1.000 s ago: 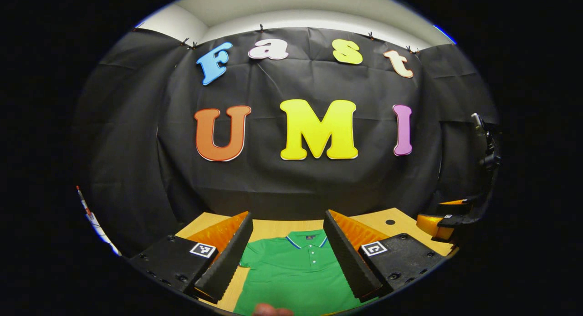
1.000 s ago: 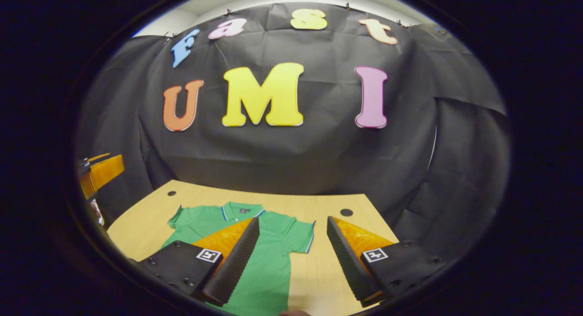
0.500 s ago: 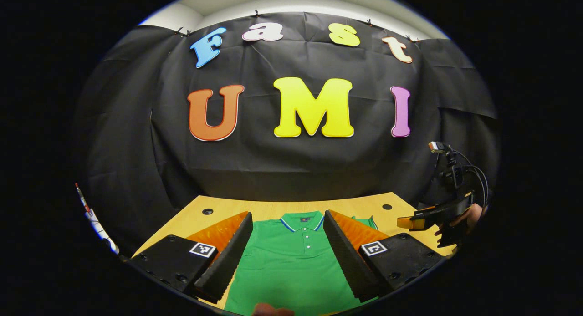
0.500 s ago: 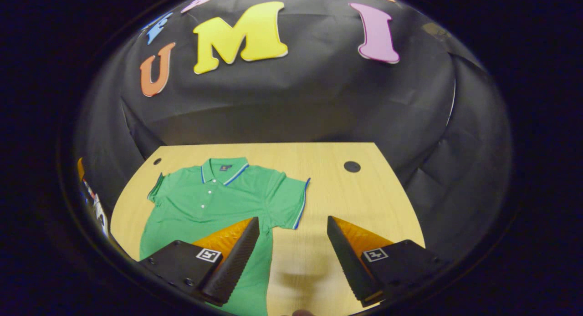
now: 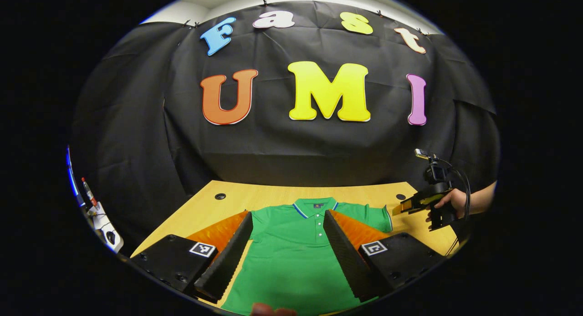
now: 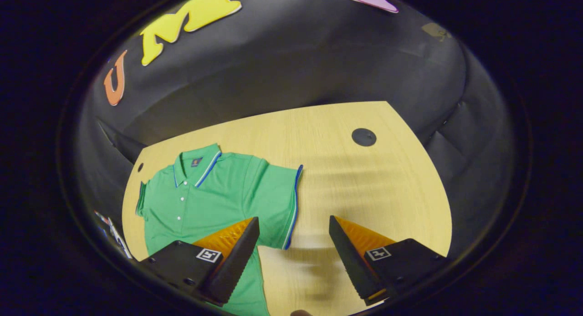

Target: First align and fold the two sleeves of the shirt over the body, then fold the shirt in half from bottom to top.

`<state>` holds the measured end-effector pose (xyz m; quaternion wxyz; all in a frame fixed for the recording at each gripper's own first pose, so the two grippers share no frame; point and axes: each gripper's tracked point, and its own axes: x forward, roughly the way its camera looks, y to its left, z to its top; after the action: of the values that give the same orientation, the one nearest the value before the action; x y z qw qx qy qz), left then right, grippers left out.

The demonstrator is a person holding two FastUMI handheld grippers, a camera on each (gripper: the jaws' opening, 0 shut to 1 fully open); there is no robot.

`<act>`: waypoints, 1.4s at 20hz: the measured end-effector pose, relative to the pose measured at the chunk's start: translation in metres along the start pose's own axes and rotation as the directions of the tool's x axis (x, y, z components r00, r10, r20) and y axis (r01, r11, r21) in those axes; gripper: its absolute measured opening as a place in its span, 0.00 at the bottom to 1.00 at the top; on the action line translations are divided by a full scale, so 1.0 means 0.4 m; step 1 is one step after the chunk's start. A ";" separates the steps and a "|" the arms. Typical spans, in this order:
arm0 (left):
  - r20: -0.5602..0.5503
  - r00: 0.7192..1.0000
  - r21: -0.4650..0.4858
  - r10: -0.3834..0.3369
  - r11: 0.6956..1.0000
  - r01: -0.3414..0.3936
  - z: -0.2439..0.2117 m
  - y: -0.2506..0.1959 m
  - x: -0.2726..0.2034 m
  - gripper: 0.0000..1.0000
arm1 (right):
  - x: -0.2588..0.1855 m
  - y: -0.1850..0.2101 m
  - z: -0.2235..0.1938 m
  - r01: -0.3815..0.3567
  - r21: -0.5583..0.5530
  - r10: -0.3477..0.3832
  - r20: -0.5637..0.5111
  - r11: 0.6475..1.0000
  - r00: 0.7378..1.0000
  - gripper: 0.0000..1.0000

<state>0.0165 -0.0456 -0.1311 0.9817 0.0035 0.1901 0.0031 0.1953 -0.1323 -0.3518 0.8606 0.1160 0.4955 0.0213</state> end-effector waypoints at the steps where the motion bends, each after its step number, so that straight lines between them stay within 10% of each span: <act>1: -0.012 1.000 -0.006 0.006 1.000 -0.006 -0.006 0.000 0.006 1.00 | 0.023 0.005 0.002 -0.001 0.000 0.001 -0.009 1.000 1.000 0.96; 10: -0.094 0.995 0.000 0.044 0.999 -0.044 -0.056 0.005 0.019 1.00 | 0.151 0.040 0.018 0.005 0.012 -0.004 -0.038 1.000 0.999 0.90; 11: -0.098 0.994 0.002 0.048 0.999 -0.048 -0.061 0.010 0.015 1.00 | 0.165 0.043 0.010 0.005 0.007 -0.005 -0.042 1.000 0.999 0.72; 14: -0.109 0.992 0.011 0.056 0.998 -0.055 -0.061 0.019 0.016 1.00 | 0.200 0.036 0.013 0.032 0.003 -0.032 -0.038 0.999 0.999 0.65; 17: -0.109 0.992 0.020 0.062 0.998 -0.060 -0.057 0.028 0.009 1.00 | 0.192 0.016 0.026 0.052 0.044 -0.051 -0.026 0.998 0.998 0.10; 19: -0.107 0.992 0.022 0.066 0.998 -0.064 -0.058 0.040 0.009 1.00 | 0.193 0.010 0.028 0.045 0.069 -0.044 -0.023 0.997 0.999 0.03; 28: -0.111 0.990 0.006 0.088 0.996 -0.088 -0.065 0.083 -0.003 1.00 | 0.110 0.054 0.082 -0.001 0.125 -0.006 0.057 0.992 0.998 0.02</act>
<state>0.0057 -0.0121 -0.1545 0.9686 0.0123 0.2441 0.0465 0.2474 -0.1105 -0.3687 0.8655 0.1695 0.4711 -0.0139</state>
